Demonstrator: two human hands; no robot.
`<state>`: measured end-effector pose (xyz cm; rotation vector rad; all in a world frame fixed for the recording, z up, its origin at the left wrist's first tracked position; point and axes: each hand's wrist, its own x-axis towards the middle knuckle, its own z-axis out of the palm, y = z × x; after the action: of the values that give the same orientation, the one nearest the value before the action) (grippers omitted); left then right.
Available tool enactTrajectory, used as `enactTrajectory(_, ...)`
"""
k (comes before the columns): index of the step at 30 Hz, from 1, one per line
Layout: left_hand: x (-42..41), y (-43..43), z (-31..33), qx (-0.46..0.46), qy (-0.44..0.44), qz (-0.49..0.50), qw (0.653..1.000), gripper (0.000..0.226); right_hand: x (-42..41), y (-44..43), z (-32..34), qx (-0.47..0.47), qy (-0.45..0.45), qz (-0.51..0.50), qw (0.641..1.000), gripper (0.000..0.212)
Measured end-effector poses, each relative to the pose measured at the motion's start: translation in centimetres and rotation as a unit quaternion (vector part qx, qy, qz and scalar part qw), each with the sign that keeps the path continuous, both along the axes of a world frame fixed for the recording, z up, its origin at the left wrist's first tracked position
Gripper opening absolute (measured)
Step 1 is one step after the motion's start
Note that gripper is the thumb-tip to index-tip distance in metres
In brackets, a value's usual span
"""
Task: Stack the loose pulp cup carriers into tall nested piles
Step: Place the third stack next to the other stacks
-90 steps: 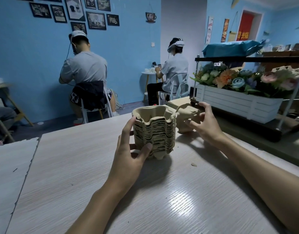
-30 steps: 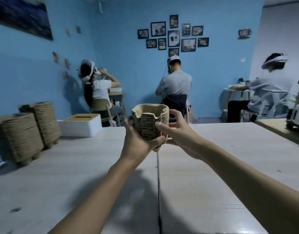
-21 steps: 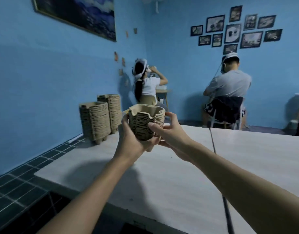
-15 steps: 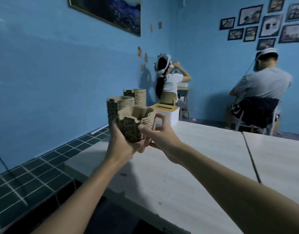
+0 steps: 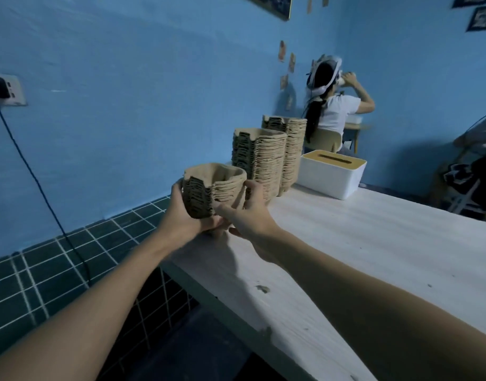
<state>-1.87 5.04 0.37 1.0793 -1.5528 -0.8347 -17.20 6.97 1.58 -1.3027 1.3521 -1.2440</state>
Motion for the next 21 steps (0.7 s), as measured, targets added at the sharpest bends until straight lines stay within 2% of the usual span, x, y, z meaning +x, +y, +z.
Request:
enactTrajectory(9, 0.1, -1.9, -0.3, -0.004, 0.000, -0.020, 1.000, 0.102, 0.4, -0.5, -0.3, -0.021, 0.035, -0.018, 0.999, 0.089)
enactTrajectory(21, -1.4, -1.4, -2.0, -0.014, 0.033, -0.019, 0.999, 0.098, -0.1, -0.6, -1.6, -0.038, 0.035, -0.061, 0.997, 0.085)
